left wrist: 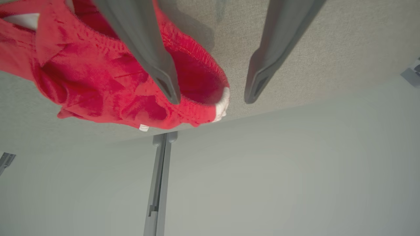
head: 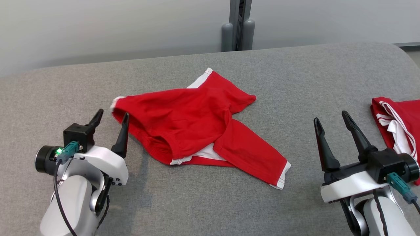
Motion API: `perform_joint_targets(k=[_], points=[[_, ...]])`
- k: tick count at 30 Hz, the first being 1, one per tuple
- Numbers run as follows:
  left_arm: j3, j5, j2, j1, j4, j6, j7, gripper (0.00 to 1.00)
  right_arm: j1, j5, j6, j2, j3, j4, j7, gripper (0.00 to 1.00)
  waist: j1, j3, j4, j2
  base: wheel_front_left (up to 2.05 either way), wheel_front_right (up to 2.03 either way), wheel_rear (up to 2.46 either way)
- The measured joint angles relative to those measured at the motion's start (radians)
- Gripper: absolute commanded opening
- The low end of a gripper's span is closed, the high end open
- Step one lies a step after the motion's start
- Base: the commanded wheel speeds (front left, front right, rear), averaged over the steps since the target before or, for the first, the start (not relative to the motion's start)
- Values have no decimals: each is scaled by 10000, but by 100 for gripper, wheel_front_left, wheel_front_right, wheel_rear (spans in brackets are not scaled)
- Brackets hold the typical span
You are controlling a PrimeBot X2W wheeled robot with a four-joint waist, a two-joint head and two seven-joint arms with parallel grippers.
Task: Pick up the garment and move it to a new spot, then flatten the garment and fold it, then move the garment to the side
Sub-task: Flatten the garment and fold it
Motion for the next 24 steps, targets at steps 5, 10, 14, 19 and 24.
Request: perform_joint_targets(k=[5, 10, 14, 19, 24], points=[[-86, -69, 136, 352, -272, -77, 228, 100, 8, 6, 0, 15, 13, 38, 0, 100, 0, -53, 17, 0, 0, 0, 0], [192, -186, 117, 774, -920, 336, -330, 100, 31, 31, 0, 27, -8, 23, 0, 100, 0, -153, 42, 0, 0, 0, 0], [466, -477, -197, 1375, -1626, 619, -777, 100, 211, 31, 2, 65, 58, 15, 0, 100, 0, -257, 153, 0, 0, 0, 0], [836, -527, -512, 2209, -2293, 1003, -1028, 100, 242, 13, 0, 46, 205, 33, 0, 100, 0, -338, 305, 0, 0, 0, 0], [1039, 188, -907, 3086, -3896, 1187, -1058, 100, 387, 0, 0, 0, 307, 90, 0, 100, 0, -401, 536, 0, 0, 0, 0]])
